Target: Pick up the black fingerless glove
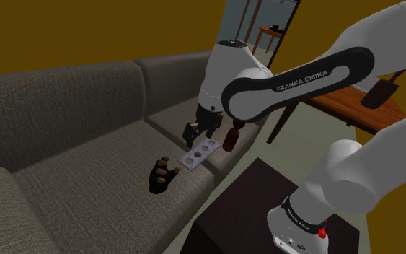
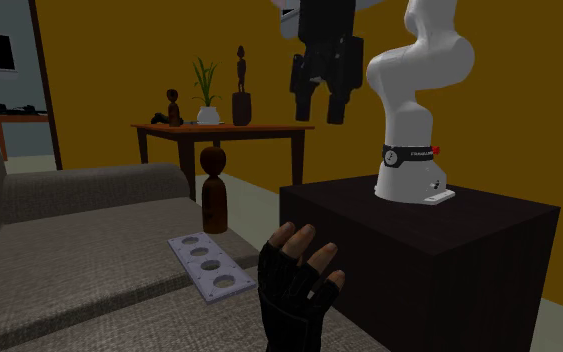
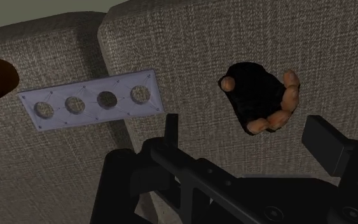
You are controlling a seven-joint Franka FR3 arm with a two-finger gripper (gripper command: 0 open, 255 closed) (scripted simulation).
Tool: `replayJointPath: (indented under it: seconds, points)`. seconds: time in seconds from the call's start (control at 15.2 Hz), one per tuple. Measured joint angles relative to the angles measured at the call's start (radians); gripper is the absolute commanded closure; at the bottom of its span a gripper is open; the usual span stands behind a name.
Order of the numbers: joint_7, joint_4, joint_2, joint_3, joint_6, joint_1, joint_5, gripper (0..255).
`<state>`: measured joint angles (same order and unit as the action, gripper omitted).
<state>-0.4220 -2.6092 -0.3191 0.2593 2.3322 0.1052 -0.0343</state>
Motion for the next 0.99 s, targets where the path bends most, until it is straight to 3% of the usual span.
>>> replayJointPath:
  seconds: [0.26, 0.59, 0.99]
  points:
    - [-0.075, 0.031, 0.161, 0.048, 0.132, 0.002, 0.036, 0]
    - [-0.197, 0.097, 0.348, 0.087, 0.250, 0.015, 0.129, 0]
    - [-0.317, 0.166, 0.524, 0.068, 0.348, 0.049, 0.255, 0]
